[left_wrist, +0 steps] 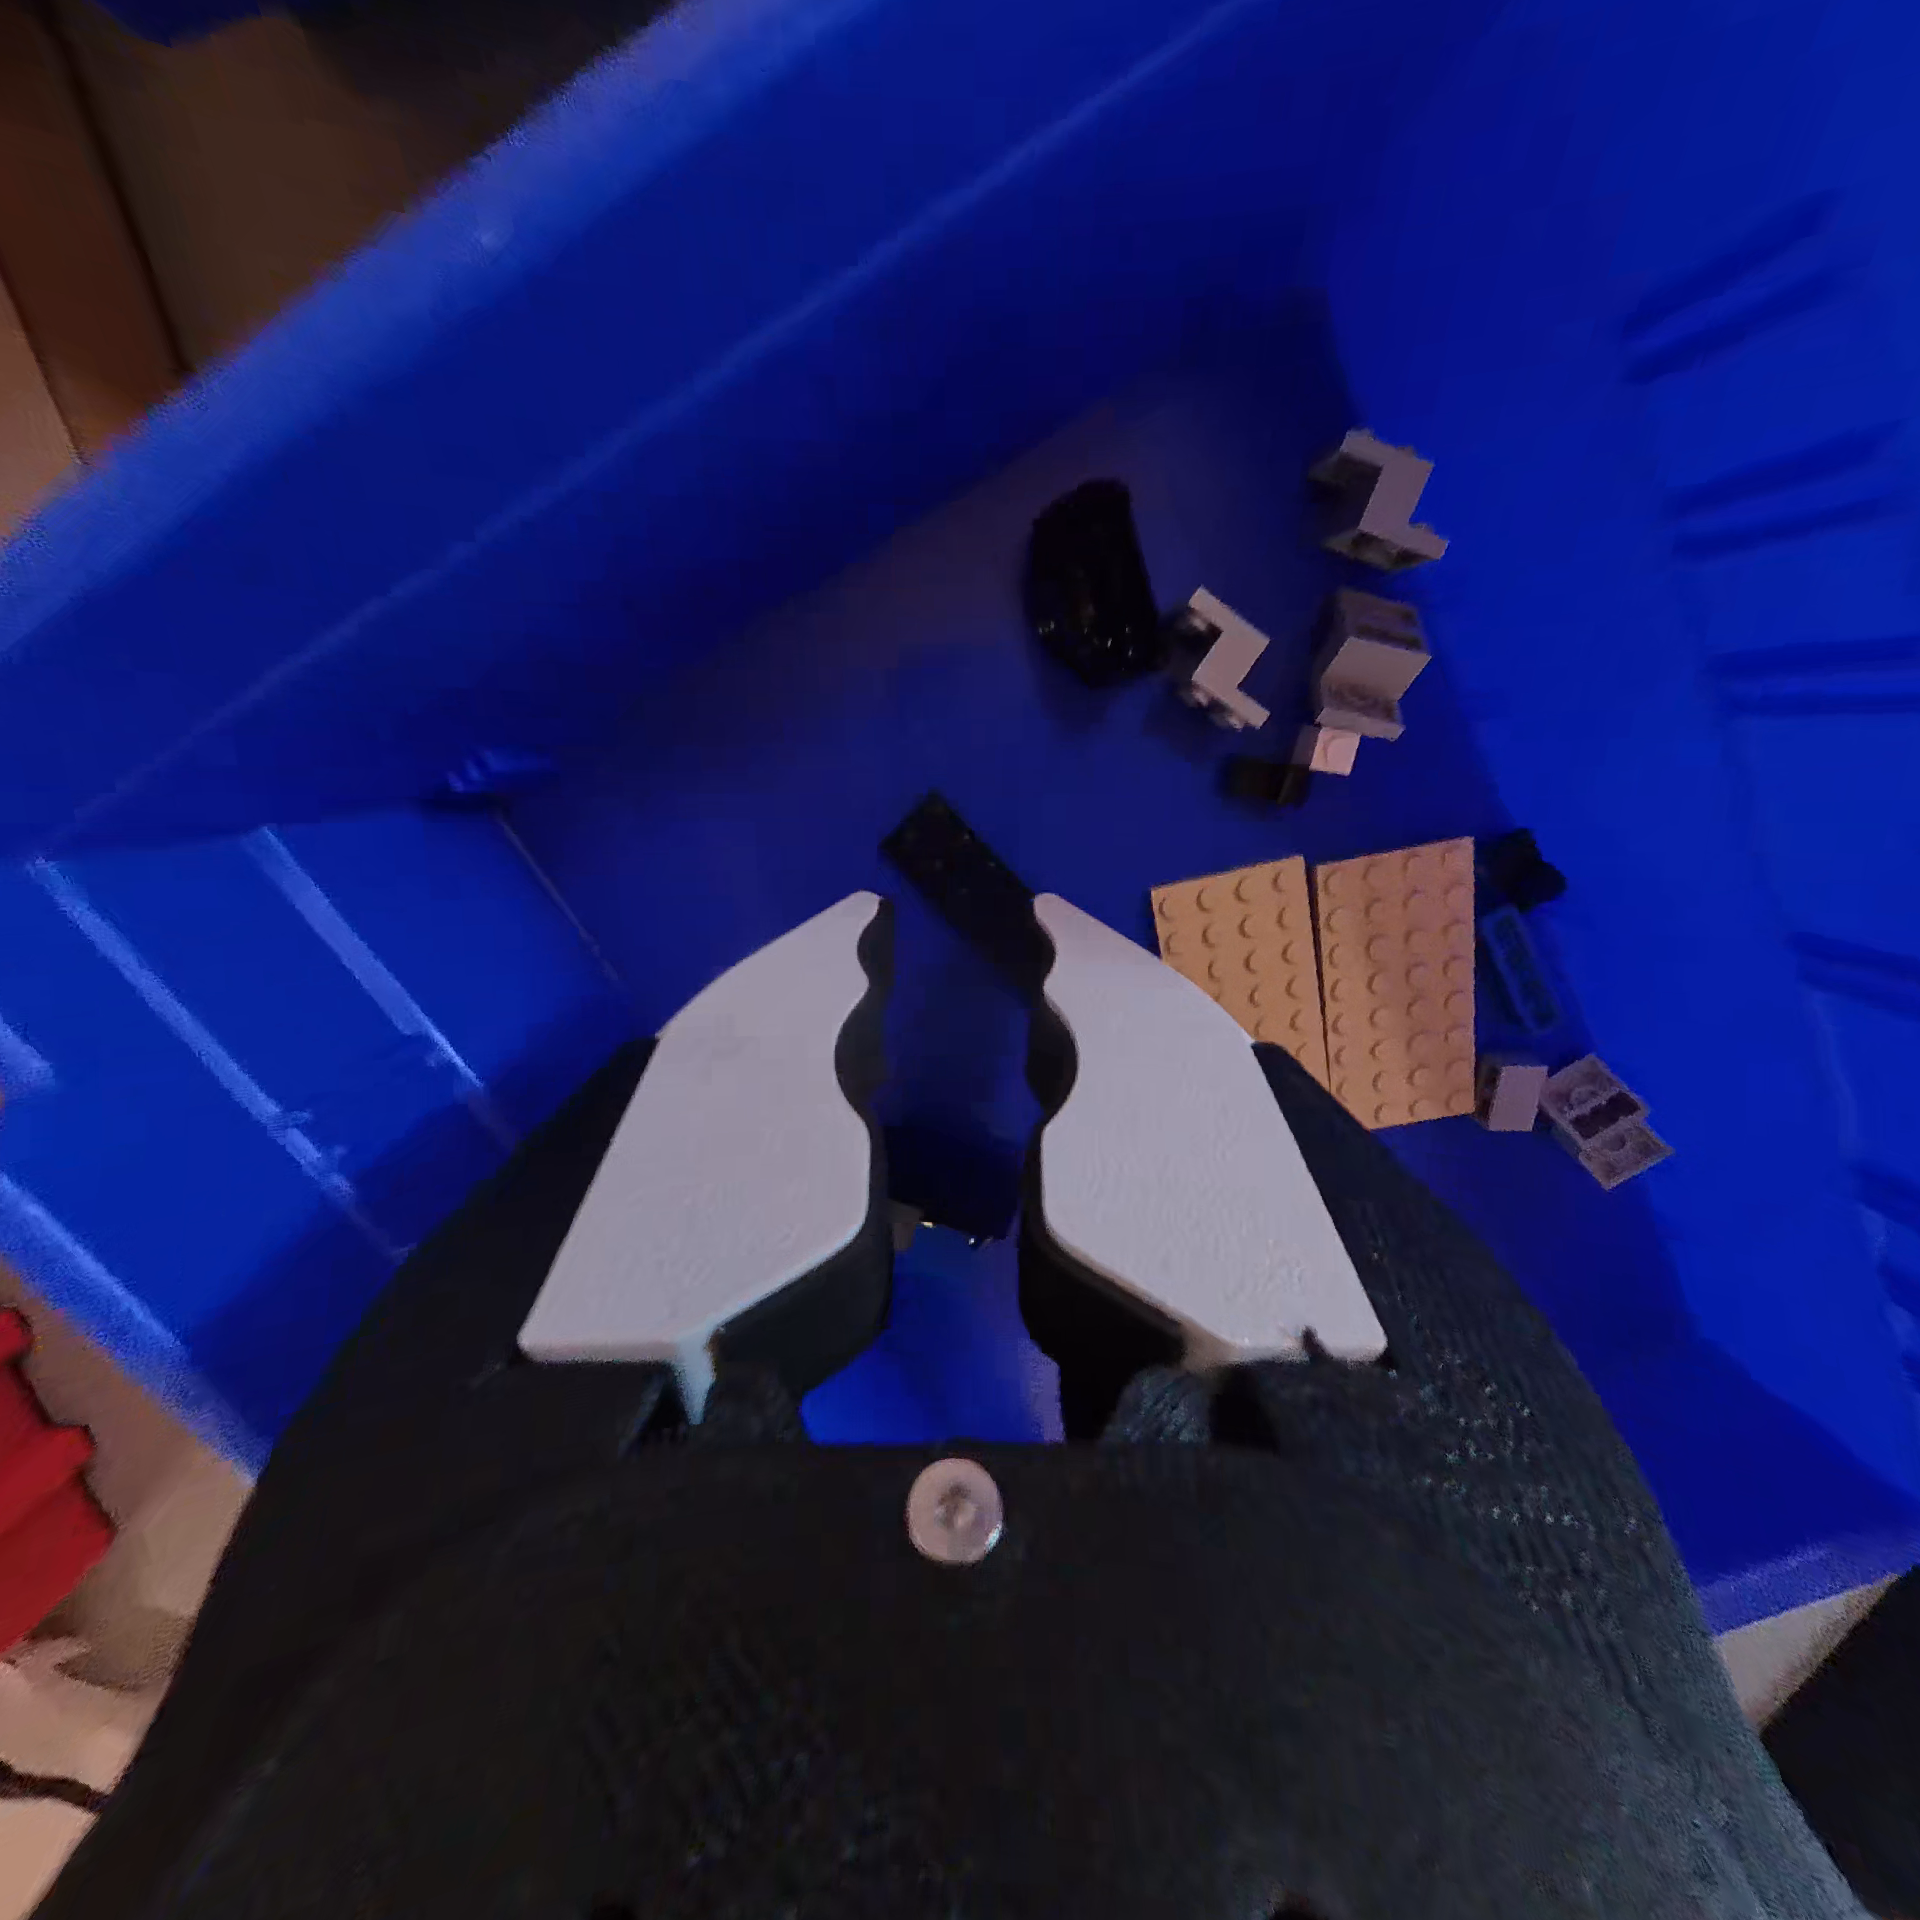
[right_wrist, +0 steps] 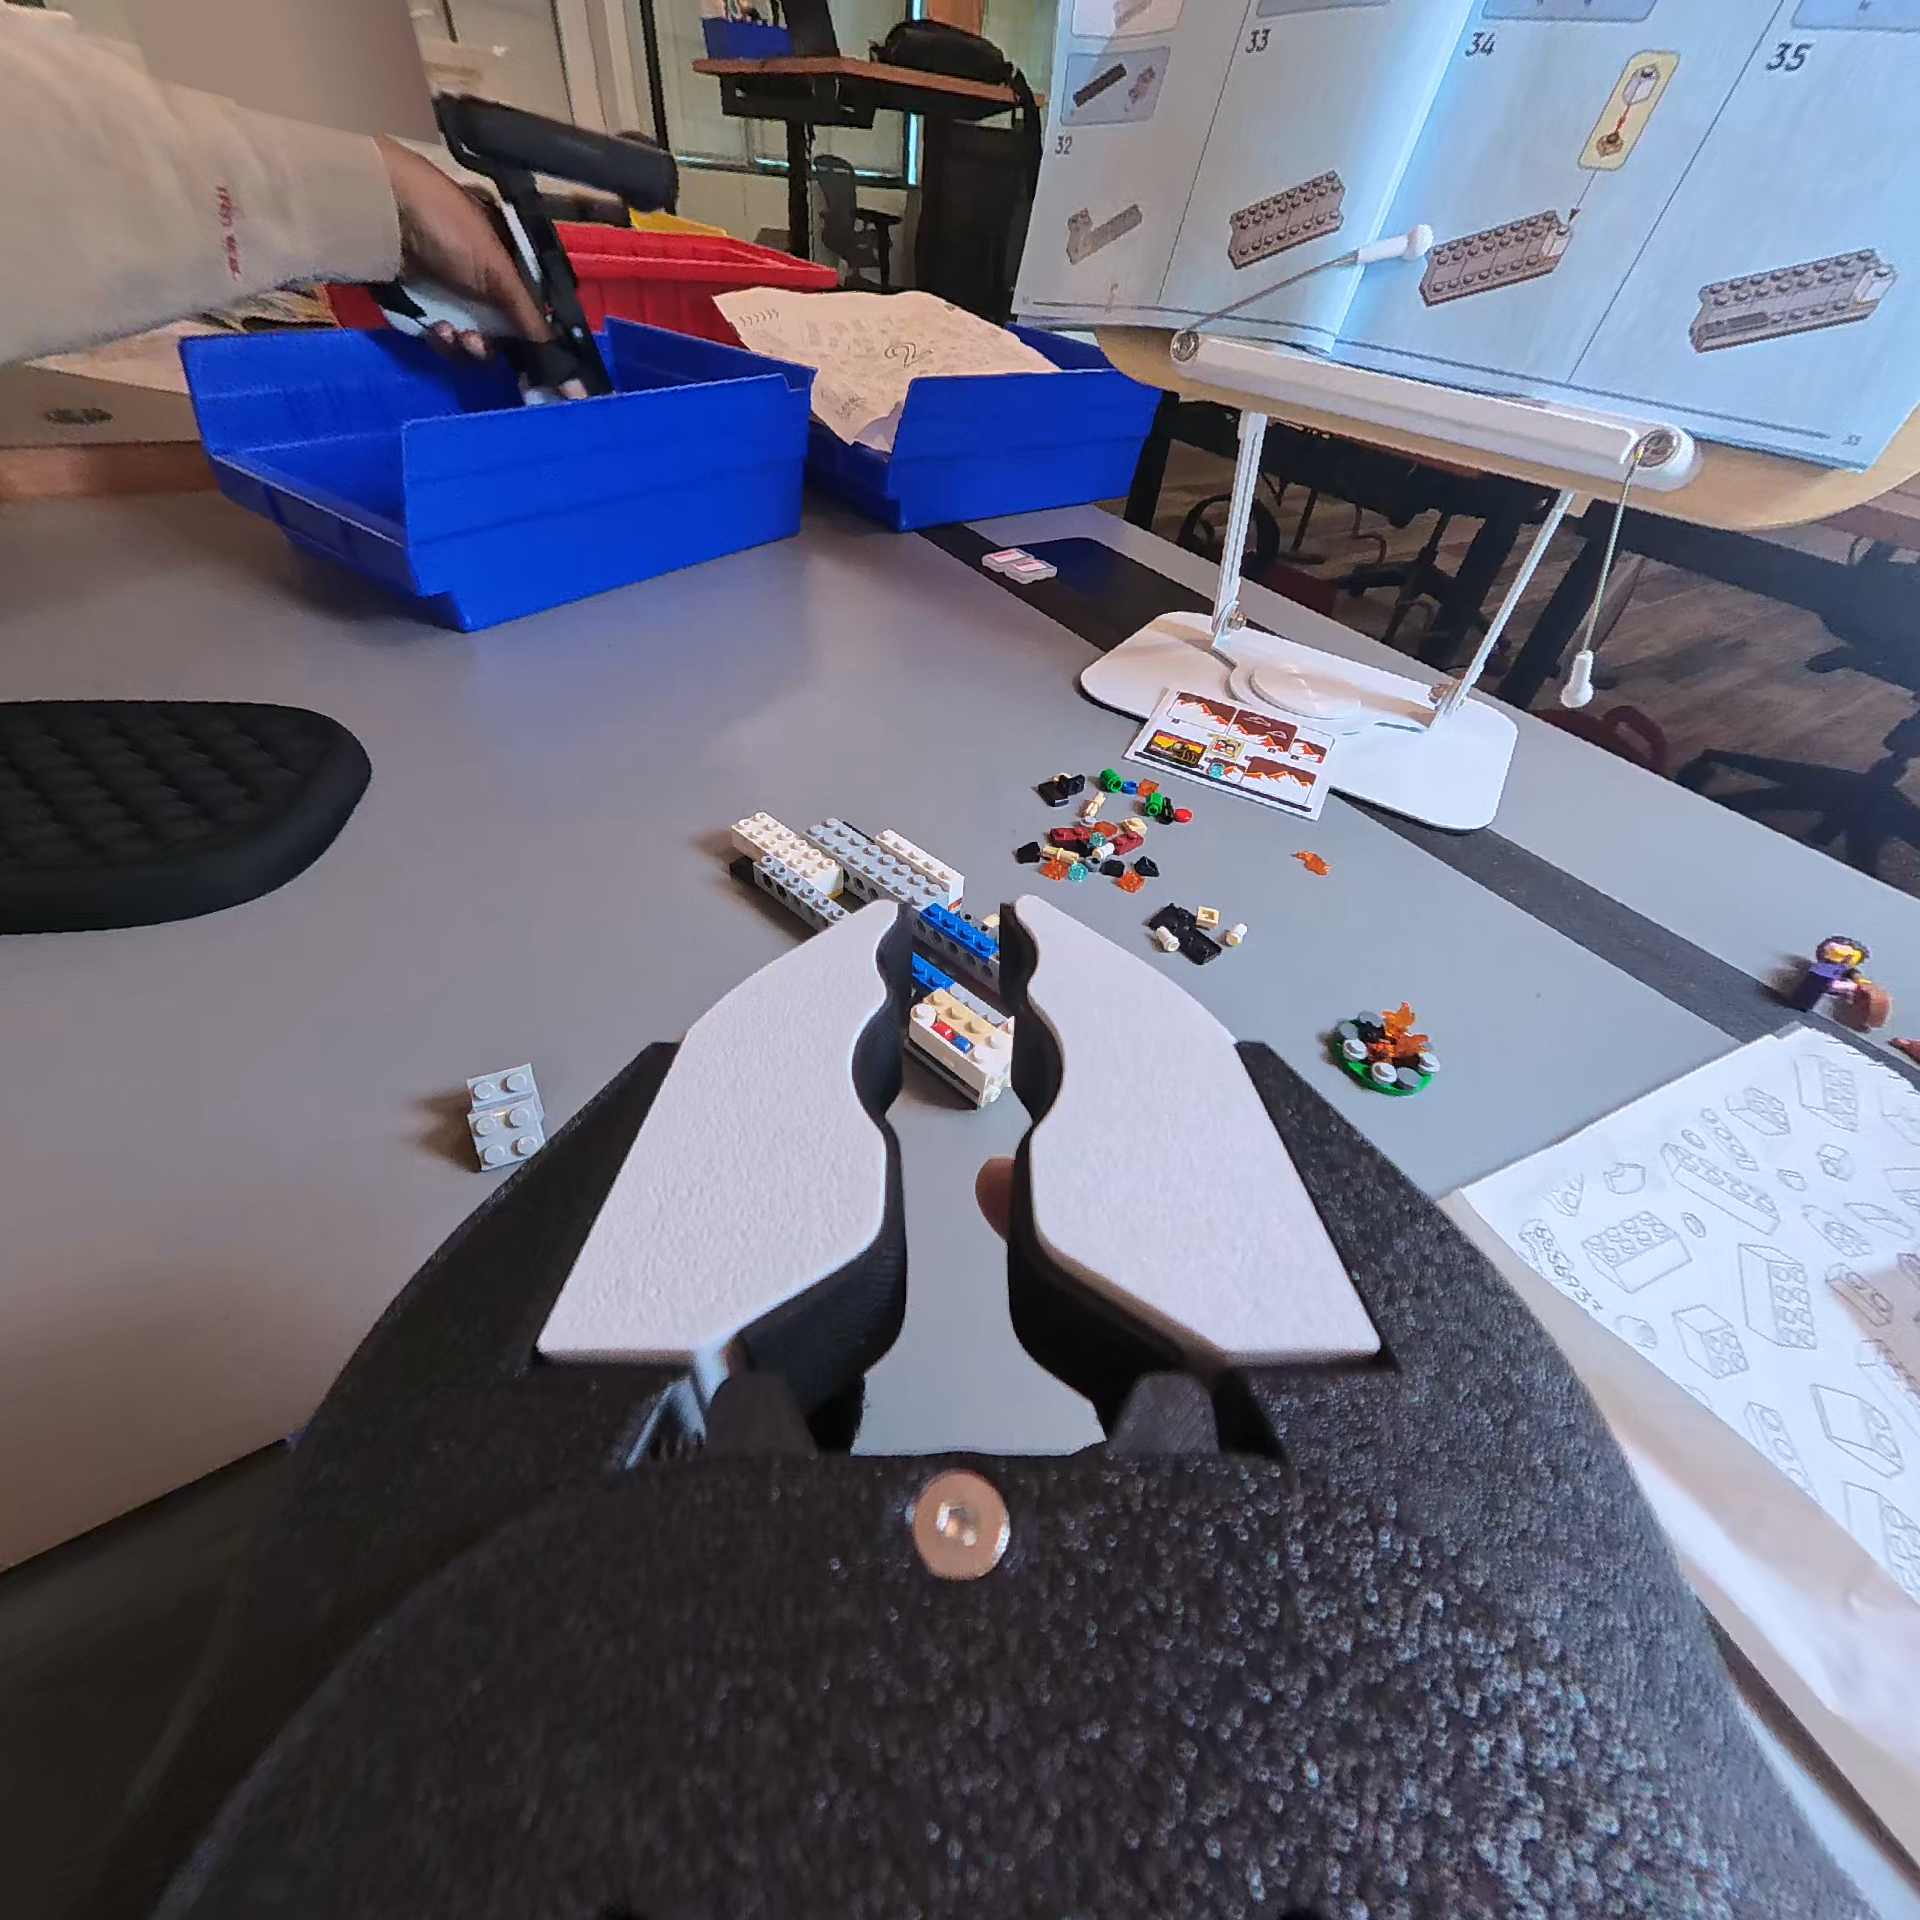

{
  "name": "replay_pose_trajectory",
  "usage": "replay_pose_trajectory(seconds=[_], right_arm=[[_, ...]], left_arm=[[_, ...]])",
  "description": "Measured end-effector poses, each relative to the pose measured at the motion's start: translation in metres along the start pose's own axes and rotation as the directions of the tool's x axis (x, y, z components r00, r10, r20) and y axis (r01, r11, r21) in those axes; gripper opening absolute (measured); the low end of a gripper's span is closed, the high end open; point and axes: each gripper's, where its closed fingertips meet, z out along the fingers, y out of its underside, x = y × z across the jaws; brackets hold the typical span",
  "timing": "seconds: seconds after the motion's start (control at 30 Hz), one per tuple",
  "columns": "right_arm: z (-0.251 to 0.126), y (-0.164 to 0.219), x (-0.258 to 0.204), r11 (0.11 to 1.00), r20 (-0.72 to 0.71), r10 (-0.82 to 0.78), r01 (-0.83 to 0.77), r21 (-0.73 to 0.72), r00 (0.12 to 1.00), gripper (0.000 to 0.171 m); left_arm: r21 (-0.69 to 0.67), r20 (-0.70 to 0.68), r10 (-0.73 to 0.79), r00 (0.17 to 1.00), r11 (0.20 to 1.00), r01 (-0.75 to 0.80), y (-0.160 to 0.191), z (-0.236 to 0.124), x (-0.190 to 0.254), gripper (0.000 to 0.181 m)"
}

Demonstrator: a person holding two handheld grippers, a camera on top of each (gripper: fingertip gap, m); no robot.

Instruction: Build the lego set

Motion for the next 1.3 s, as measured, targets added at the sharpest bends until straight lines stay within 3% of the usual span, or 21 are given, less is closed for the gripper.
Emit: replay_pose_trajectory(seconds=[0.03, 0.13, 0.3, 0.47, 0.6, 0.67, 0.73, 0.8, 0.9, 1.03, 1.1, 1.2, 1.3], right_arm=[[0.000, 0.000, 0.000, 1.000, 0.000, 0.000, 0.000, -0.001, 1.000, 0.015], [0.001, 0.001, -0.001, 1.000, 0.003, 0.004, -0.004, -0.005, 1.000, 0.015], [0.002, 0.004, -0.002, 1.000, 0.005, 0.005, -0.005, -0.015, 1.000, 0.015], [0.001, 0.001, -0.003, 1.000, -0.001, -0.013, 0.013, -0.007, 1.000, 0.015], [-0.002, -0.003, -0.001, 1.000, -0.012, -0.013, 0.013, 0.010, 1.000, 0.015], [-0.001, -0.004, -0.001, 1.000, -0.011, -0.009, 0.009, 0.014, 1.000, 0.014], [0.000, -0.001, -0.001, 1.000, -0.007, -0.007, 0.007, 0.006, 1.000, 0.014], [0.003, 0.003, -0.003, 1.000, -0.001, -0.020, 0.020, -0.008, 1.000, 0.014], [0.006, 0.008, -0.008, 0.996, 0.002, -0.083, 0.083, -0.030, 0.997, 0.014], [0.008, 0.010, -0.018, 0.992, 0.015, -0.122, 0.123, -0.037, 0.992, 0.014], [0.009, 0.012, -0.021, 0.989, 0.016, -0.138, 0.138, -0.046, 0.990, 0.014], [0.009, 0.012, -0.026, 0.985, 0.029, -0.162, 0.163, -0.051, 0.986, 0.014], [0.010, 0.013, -0.031, 0.983, 0.046, -0.173, 0.175, -0.054, 0.984, 0.014]], left_arm=[[-0.033, 0.001, -0.017, 1.000, 0.999, 0.017, 0.005, 0.004, 0.000, 0.027], [-0.096, -0.009, -0.084, 0.996, 0.992, 0.083, 0.017, 0.021, 0.004, 0.038], [-0.071, 0.010, -0.090, 0.996, 0.993, 0.090, 0.013, 0.024, 0.004, 0.006], [-0.065, 0.030, 0.013, 0.999, 0.998, -0.011, 0.016, 0.022, 0.005, 0.006], [0.107, 0.047, 0.115, 0.992, 0.987, -0.119, -0.009, -0.025, 0.023, 0.006], [0.235, 0.052, 0.250, 0.967, 0.938, -0.255, -0.027, -0.070, 0.063, 0.006], [0.355, -0.002, 0.434, 0.901, 0.842, -0.405, -0.032, -0.113, 0.135, 0.005], [0.423, -0.120, 0.632, 0.766, 0.730, -0.536, -0.014, -0.134, 0.223, 0.005], [0.464, -0.336, 0.796, 0.504, 0.606, -0.646, 0.039, -0.122, 0.344, 0.005], [0.408, -0.613, 0.752, 0.241, 0.563, -0.719, 0.108, -0.064, 0.450, 0.005], [0.372, -0.669, 0.720, 0.184, 0.539, -0.756, 0.127, -0.040, 0.476, 0.005], [0.359, -0.661, 0.731, 0.169, 0.506, -0.784, 0.129, -0.022, 0.493, 0.005], [0.328, -0.561, 0.799, 0.217, 0.455, -0.828, 0.118, -0.007, 0.487, 0.019]])
